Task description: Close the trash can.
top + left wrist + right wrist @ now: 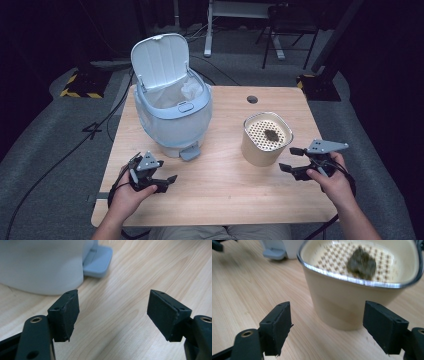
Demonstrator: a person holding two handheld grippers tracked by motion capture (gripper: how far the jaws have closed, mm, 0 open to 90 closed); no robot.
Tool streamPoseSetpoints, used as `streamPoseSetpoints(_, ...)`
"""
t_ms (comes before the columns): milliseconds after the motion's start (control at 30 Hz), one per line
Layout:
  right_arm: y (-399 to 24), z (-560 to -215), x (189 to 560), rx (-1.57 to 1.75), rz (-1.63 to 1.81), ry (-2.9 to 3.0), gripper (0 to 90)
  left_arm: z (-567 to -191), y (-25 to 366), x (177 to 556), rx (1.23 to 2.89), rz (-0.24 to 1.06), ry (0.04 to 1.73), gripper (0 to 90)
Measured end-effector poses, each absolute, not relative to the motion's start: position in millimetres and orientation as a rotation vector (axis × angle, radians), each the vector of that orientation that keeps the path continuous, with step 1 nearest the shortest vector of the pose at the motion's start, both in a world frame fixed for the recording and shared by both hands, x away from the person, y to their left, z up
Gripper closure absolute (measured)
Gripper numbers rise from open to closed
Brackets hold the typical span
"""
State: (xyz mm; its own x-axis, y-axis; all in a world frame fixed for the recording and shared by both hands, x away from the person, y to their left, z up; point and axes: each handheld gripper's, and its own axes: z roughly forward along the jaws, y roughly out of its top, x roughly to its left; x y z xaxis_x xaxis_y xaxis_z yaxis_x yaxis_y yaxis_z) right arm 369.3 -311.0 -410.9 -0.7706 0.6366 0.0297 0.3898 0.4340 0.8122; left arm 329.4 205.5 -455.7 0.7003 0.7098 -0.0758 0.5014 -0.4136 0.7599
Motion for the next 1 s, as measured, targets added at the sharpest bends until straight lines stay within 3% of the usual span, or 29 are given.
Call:
streamPoseSetpoints(333, -326, -458, 364, 0.997, 1.216, 2.359, 22.5, -425, 222, 324, 1.961, 0.319, 0.835, 29.5)
streamPoseSetpoints(567, -336, -489, 365, 1.078, 1.123, 2.365, 21.9, -408, 229, 322, 1.949, 0.307, 0.805, 30.4)
streamPoseSetpoints(1000, -339, -504, 368, 1.080, 1.044, 2.364, 18.8, -359, 242, 330, 1.889, 0.311, 0.746, 28.9)
